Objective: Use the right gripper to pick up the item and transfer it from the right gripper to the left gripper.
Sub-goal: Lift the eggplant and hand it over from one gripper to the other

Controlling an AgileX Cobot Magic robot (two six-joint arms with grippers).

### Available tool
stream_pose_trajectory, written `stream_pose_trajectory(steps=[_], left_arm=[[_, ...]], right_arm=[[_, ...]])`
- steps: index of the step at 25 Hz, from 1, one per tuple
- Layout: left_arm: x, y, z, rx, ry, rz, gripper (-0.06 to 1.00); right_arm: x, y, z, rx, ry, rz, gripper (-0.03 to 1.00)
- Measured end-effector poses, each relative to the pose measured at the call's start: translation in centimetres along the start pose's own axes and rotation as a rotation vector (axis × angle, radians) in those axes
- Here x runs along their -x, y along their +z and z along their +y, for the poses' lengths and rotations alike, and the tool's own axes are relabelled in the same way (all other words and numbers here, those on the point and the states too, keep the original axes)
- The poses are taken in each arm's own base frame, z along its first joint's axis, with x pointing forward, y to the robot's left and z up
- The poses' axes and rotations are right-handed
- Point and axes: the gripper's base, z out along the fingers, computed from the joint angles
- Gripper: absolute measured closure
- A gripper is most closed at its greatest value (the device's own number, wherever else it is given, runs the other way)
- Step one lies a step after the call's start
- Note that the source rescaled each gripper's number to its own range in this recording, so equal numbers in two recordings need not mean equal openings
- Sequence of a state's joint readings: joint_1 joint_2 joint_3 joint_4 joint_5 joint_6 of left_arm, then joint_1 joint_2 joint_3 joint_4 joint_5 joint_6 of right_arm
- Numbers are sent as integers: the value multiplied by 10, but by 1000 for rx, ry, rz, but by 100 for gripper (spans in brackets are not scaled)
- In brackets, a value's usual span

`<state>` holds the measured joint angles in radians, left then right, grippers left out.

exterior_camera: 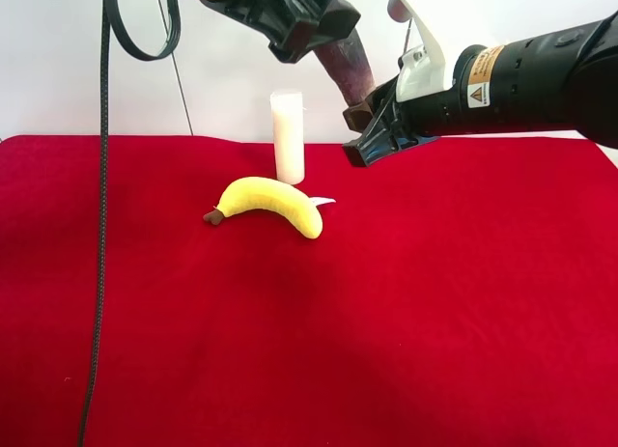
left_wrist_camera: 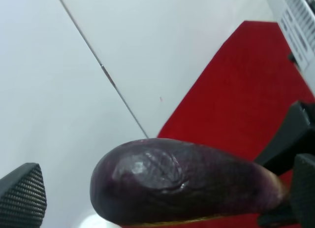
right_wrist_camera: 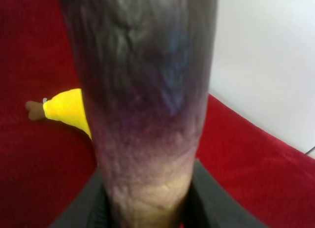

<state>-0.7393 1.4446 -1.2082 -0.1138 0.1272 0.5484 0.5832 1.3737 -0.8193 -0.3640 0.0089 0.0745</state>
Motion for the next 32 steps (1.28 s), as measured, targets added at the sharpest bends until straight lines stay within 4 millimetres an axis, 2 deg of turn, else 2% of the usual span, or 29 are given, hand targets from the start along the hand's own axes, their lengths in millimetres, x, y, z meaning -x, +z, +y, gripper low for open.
stream_pose_trajectory(steps=[15, 24, 32], left_arm=[[-2, 11, 0, 36, 651, -25, -6], [-3, 12, 0, 38, 888, -20, -6], [-14, 28, -5, 21, 999, 0, -6]], right_arm=[[0, 0, 0, 0, 0, 0, 97], [0, 0, 0, 0, 0, 0, 97], [0, 0, 0, 0, 0, 0, 97]])
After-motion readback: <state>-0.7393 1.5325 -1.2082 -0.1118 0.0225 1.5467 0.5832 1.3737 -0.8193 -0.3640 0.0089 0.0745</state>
